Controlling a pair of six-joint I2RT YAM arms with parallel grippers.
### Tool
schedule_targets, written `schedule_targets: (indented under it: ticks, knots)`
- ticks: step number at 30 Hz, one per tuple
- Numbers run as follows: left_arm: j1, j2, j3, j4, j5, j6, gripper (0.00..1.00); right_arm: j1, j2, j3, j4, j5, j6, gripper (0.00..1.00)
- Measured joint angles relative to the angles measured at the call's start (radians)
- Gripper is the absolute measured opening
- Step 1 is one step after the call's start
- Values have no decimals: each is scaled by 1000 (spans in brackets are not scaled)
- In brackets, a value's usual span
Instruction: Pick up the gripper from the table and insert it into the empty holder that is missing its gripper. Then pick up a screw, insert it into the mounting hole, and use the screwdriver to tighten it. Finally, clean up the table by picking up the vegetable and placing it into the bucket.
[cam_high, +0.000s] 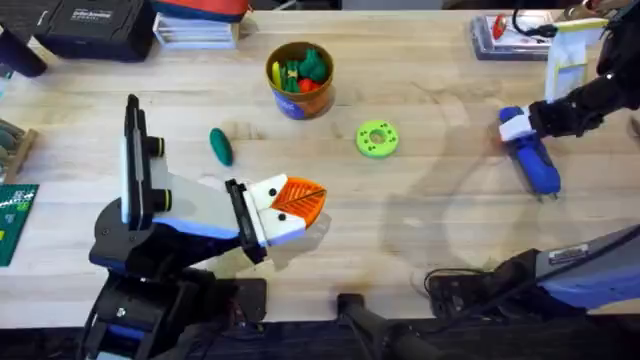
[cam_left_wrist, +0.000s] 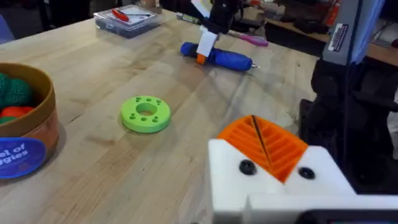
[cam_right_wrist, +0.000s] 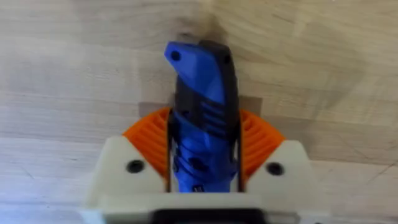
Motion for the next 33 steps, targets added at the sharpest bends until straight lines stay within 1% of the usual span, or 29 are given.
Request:
schedule_targets:
  ticks: [3,4,6,7,15,18,21,25,30,33]
  knots:
    - [0,0,0,0,0,0,8,-1,1,0,8,3,-2,283]
    - [0,0,0,0,0,0,8,-1,2,0,8,3,-3,228]
    - [0,0,0,0,0,0,8,-1,4,0,10,4,-8,63]
    - [0,0,0,0,0,0,8,-2,7,0,8,4,-3,26]
    - [0,0,0,0,0,0,8,-2,2,1,12,4,3,24]
    - [0,0,0,0,0,0,8,-2,-36,1,45,4,35,24]
    - [0,0,0,0,0,0,8,-2,-127,2,77,3,85,24]
    - [0,0,0,0,0,0,8,13,-296,8,79,3,164,24]
    - [0,0,0,0,0,0,8,64,-477,9,74,3,262,24]
    - [0,0,0,0,0,0,8,108,-600,-13,81,3,305,24]
